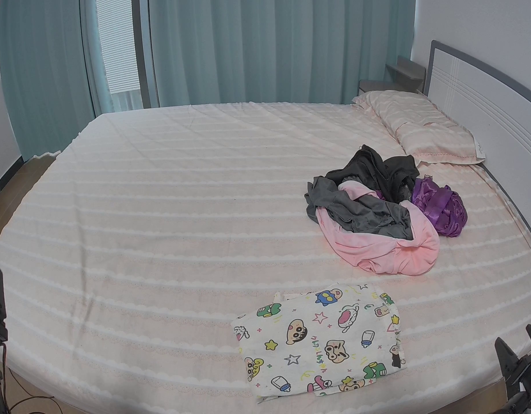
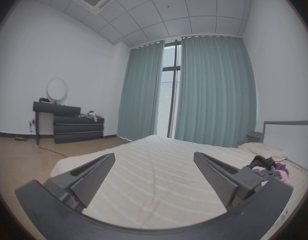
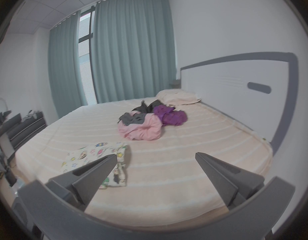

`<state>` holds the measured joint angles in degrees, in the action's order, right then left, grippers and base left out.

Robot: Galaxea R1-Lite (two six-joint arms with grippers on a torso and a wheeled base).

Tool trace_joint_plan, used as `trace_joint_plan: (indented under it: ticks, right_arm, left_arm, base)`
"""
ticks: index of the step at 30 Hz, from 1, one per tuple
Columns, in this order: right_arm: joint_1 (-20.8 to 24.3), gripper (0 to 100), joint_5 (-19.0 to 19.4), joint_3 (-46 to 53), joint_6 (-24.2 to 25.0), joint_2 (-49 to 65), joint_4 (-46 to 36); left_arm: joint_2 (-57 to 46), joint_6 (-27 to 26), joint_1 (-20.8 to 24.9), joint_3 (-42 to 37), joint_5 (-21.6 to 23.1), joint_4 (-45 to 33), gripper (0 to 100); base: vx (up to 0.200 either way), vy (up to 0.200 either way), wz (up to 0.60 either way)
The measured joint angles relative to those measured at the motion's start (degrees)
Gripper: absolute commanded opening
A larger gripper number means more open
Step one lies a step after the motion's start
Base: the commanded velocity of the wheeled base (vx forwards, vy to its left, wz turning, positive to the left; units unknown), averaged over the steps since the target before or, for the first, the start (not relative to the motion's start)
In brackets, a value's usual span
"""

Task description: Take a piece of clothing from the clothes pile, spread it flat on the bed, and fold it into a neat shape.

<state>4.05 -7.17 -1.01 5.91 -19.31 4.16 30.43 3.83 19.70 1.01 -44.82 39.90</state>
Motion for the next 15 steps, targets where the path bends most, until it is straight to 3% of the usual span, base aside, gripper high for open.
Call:
trace_joint_plan:
  ticks: [6,9,12,15]
  right_arm:
    - [-4.21,100,-5.72,-0.5,-2.12,9.42,-3.91]
    - [-5.23,100,-6.81,-0.74,-2.99,11.72,-4.73]
    - [-5.41,100,-5.3,-0.83,-3.46,13.53,-5.41]
    - [-5.06,100,0.5,-0.69,-3.95,15.2,-5.46]
  left_arm:
    - [-15.08,-4.61,-10.78,-0.02,3.06,-12.18,100]
    - [-20.81,-5.85,-15.74,0.0,5.14,-16.81,100]
    - [-24.87,-5.94,-18.6,0.0,6.56,-20.61,100]
    - [-27.15,-5.41,-19.57,0.0,7.72,-22.82,100]
  base:
    - [0.0,0.0,0.0]
    - [0.0,0.0,0.0]
    - [0.0,0.0,0.0]
    - [0.0,0.0,0.0]
